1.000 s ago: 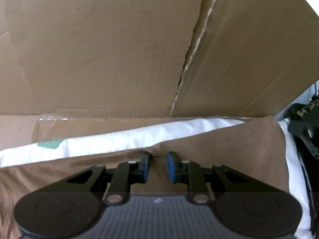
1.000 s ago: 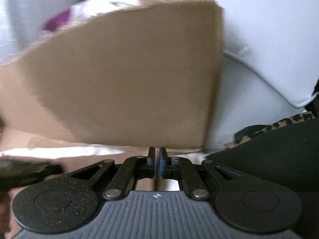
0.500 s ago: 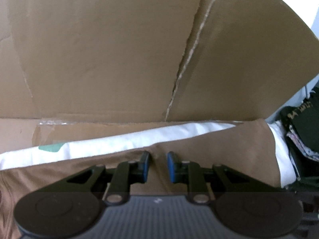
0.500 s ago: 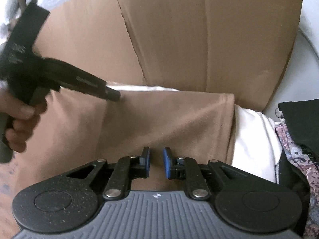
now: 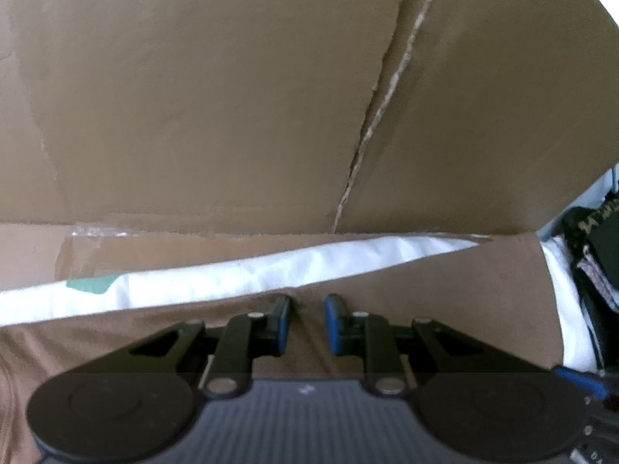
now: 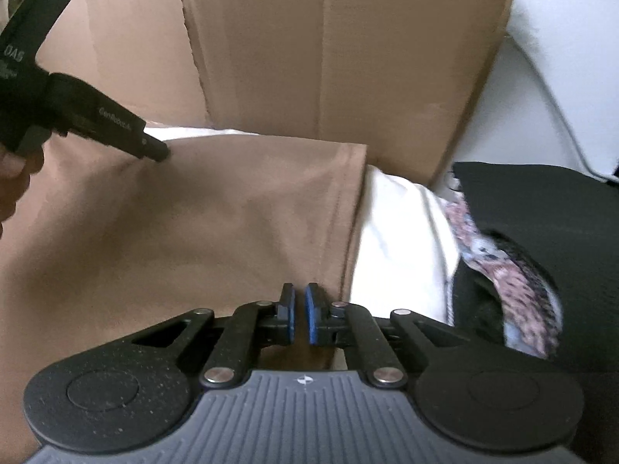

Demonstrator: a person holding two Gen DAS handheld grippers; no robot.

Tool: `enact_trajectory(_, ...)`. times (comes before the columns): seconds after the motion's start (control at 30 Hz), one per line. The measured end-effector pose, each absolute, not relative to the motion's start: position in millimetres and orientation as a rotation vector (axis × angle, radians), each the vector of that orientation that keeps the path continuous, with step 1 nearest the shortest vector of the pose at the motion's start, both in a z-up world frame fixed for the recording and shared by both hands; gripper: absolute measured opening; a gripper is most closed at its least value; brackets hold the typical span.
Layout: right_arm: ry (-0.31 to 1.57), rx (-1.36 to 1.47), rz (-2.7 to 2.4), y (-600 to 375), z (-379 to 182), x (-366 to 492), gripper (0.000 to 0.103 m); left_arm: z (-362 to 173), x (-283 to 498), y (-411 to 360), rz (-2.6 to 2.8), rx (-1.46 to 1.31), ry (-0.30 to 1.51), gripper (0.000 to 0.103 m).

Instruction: Fold clothes

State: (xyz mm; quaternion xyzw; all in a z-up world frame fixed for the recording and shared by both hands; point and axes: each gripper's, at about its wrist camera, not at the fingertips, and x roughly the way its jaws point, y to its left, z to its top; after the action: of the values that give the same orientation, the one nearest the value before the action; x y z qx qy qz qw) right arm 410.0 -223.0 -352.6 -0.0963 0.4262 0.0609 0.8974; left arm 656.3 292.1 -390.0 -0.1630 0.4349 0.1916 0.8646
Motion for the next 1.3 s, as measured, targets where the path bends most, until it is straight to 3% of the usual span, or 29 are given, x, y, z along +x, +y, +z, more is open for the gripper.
enact_trajectory(0.5,0.879,-0.16,0.051,-232,-330,393,0.011,-334,618,331,0.386,-0.398,0.844,0.021)
enact_trajectory(0.6,0.863,-0.116,0.06,-233,-321,387,0.015,-318,601,346,0.419,-0.403,0.83,0.021)
enact_trajectory(0.67,0.854,-0.09,0.068,-233,-316,384,0.024,-308,586,358,0.45,-0.402,0.829,0.021)
enact_trajectory(0.77,0.849,-0.08,0.097,-231,-310,381,0.034,-293,556,373,0.502,-0.398,0.835,0.023)
enact_trajectory(1.1,0.84,-0.067,0.149,-218,-278,370,0.039,-236,423,401,0.693,-0.405,0.873,0.035)
enact_trajectory(1.3,0.824,-0.058,0.173,-212,-246,360,0.044,-199,335,416,0.806,-0.442,0.891,0.036)
